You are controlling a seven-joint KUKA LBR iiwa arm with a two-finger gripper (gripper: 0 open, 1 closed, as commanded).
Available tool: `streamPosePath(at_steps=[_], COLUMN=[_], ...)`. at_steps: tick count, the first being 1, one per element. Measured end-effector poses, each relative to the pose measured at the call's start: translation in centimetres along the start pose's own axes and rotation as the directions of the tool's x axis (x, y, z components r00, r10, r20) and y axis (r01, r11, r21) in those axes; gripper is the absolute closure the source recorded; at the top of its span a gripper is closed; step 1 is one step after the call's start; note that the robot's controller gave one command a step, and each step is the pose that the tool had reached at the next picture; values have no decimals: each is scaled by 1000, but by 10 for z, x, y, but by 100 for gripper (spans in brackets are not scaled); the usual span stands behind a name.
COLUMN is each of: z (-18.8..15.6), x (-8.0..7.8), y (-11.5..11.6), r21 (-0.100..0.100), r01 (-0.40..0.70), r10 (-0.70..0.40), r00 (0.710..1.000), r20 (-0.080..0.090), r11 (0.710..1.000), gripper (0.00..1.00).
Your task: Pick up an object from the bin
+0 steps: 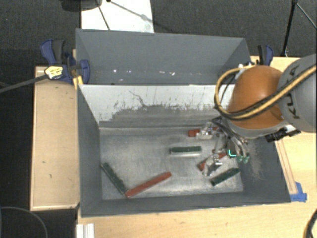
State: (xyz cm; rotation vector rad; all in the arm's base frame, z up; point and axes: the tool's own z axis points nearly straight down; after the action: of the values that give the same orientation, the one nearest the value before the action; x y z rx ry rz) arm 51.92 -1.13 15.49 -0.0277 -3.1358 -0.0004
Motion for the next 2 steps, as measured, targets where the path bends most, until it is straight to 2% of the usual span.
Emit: streamPosePath(at_steps=[1,2], z=[-4,80], x=[-2,-32], y=[0,-36], r21=[0,-3], r01=[0,-109], r10=[0,109], r00=[1000,994], r20=[8,12], r11=[1000,994], gripper=[0,100])
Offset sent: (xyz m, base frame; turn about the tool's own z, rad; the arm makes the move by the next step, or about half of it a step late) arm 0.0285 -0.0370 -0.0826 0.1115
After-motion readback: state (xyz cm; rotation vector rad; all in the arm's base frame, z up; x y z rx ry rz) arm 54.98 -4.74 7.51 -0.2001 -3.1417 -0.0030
